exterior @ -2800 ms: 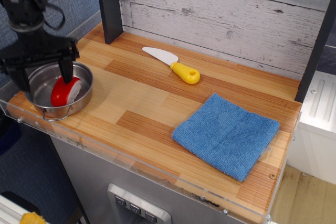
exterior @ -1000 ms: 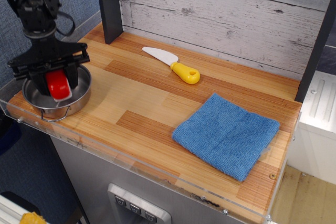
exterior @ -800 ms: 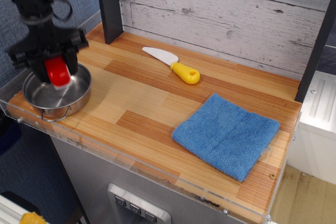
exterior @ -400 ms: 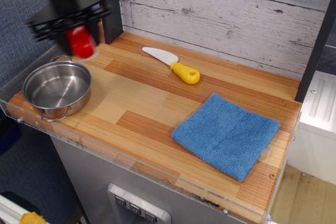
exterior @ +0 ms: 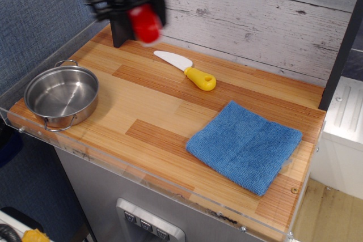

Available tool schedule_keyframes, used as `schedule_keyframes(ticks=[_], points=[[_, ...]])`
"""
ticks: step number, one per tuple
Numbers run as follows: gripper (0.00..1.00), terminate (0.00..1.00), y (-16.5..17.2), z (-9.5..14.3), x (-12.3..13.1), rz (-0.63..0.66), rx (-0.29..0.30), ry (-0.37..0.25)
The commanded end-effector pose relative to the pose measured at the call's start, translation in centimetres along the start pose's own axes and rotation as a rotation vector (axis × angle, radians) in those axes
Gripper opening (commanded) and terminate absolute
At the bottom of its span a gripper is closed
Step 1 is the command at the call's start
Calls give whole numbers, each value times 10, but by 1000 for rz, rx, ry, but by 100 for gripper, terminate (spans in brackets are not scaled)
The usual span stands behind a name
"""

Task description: Place the piece of cake onto the blue cloth.

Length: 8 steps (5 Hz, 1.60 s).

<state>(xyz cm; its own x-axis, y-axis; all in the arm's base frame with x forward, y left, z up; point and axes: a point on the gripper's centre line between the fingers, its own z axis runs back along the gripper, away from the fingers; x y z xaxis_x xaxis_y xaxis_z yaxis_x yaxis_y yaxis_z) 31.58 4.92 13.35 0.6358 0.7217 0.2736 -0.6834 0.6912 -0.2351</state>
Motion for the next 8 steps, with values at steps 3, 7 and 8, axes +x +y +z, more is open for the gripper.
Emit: schedule_keyframes(ticks=[3,7,8], points=[[0,0,-32,3,-100,-253,-71,57],[0,0,-49,-59,-130,-336,-31,81],[0,0,-52,-73,-133,-344,-17,106]])
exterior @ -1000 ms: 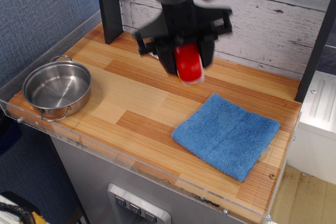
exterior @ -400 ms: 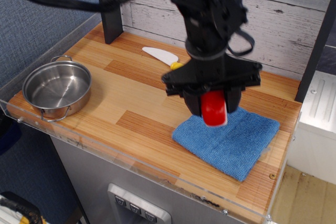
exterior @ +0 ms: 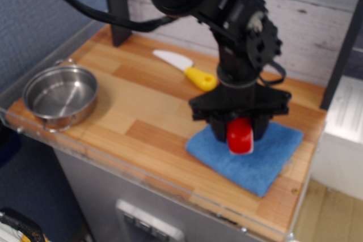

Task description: Place the piece of cake onto the blue cloth.

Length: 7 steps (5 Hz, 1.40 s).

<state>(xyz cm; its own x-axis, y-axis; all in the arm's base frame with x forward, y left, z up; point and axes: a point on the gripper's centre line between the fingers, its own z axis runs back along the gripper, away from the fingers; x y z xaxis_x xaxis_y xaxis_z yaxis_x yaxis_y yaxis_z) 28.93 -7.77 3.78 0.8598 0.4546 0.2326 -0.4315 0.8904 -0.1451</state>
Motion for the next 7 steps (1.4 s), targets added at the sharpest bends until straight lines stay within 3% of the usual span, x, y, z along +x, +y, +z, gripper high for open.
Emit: schedule_keyframes(ticks=[1,2,4,6,7], points=[[0,0,-4,-5,4,-7,-9,8],[100,0,0,-5,8,21,22,24],[100,0,10,0,12,65,40,19],[100,0,18,36,27,191,-50,-19],[100,0,21,55,31,235,-61,-54]])
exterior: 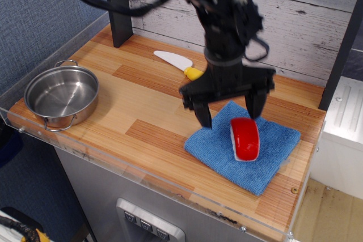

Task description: Place the piece of cake onto the blue cloth.

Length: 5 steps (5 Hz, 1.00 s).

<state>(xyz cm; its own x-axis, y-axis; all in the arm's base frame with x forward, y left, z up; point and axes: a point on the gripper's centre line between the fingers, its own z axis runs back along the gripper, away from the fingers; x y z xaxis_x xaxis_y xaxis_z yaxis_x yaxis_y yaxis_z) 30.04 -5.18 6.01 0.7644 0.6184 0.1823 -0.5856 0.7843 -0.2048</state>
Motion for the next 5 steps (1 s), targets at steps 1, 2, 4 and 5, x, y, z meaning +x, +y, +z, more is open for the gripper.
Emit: schedule_keyframes(ticks=[1,2,4,5], points=[[100,0,10,50,9,88,-79,-82],[100,0,18,74,21,175,-110,-120],[100,0,24,90,28,196,-133,-160],[100,0,24,90,28,196,-133,-160]])
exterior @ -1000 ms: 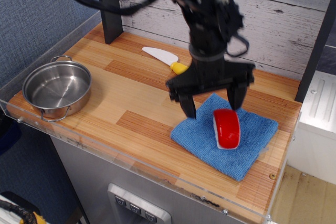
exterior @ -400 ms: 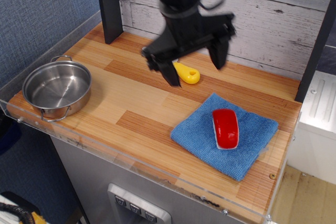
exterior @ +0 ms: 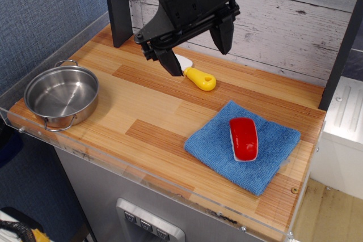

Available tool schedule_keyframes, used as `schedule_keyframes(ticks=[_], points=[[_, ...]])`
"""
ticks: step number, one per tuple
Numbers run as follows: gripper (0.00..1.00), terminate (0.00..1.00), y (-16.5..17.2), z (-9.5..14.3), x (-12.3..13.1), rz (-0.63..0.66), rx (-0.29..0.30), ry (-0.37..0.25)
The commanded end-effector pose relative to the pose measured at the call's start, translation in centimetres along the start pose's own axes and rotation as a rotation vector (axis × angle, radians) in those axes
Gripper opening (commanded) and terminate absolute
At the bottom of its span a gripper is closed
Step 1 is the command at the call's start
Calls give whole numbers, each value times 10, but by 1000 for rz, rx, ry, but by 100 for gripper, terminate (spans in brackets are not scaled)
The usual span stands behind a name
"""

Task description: Place the piece of cake onto the blue cloth.

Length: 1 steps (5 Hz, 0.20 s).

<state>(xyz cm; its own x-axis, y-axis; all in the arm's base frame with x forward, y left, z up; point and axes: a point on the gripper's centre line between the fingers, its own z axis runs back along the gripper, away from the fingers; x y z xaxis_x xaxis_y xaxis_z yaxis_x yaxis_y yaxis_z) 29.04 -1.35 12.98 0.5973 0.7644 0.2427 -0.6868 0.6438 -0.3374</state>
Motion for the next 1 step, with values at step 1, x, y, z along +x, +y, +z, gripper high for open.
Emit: schedule_keyframes(ticks=[1], points=[[100,100,0,19,2,1,-40,-35]])
